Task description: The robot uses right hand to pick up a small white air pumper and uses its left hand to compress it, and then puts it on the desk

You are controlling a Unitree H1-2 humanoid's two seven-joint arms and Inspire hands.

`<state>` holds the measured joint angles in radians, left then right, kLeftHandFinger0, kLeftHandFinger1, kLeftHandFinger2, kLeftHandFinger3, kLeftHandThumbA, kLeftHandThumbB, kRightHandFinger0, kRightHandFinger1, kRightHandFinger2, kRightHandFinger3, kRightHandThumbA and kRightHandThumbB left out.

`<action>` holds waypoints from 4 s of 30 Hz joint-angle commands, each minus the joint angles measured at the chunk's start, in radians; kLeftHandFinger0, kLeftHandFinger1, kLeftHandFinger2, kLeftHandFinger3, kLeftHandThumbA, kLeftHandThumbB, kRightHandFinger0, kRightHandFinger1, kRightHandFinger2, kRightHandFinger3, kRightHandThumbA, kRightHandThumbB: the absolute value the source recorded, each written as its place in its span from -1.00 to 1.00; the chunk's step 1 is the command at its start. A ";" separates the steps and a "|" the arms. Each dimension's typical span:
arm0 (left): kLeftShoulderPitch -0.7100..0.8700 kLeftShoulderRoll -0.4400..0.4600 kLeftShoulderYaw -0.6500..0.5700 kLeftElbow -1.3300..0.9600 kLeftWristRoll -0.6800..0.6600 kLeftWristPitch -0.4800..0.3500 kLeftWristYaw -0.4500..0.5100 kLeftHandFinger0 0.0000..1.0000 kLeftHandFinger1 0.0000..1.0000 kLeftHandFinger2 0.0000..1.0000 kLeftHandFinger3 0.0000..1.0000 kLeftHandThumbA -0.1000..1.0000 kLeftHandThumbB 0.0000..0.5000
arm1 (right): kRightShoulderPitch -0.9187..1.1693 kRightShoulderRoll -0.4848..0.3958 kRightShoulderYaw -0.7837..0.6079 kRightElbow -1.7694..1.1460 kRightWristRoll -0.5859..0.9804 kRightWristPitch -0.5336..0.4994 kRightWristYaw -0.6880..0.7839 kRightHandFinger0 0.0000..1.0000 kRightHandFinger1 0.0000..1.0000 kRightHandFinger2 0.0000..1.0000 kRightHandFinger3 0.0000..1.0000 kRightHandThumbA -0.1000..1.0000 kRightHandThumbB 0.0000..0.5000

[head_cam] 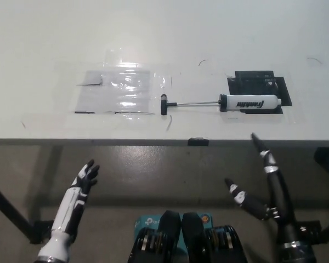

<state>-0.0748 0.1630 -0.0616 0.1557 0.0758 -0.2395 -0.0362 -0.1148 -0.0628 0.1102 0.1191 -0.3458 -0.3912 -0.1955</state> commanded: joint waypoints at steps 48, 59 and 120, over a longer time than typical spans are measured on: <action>-0.077 -0.007 -0.036 -0.013 0.043 -0.024 -0.014 1.00 1.00 1.00 1.00 1.00 -0.19 | -1.031 -0.309 0.197 0.858 0.034 0.459 0.754 1.00 1.00 1.00 1.00 1.00 0.67; -0.084 -0.001 -0.039 -0.013 0.054 -0.022 -0.016 1.00 1.00 1.00 1.00 1.00 -0.20 | -1.105 -0.275 0.232 0.999 0.010 0.421 0.746 1.00 1.00 1.00 1.00 1.00 0.52; -0.118 0.018 0.006 -0.056 0.045 0.014 -0.043 1.00 1.00 1.00 1.00 0.92 -0.06 | -1.187 -0.229 0.477 1.211 -0.197 0.344 0.495 -0.62 0.40 0.99 0.87 -1.00 -0.31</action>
<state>-0.1708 0.1637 -0.0629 0.1312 0.1273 -0.2125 -0.0715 -1.2624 -0.2624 0.6060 1.3294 -0.5393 -0.0184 0.3498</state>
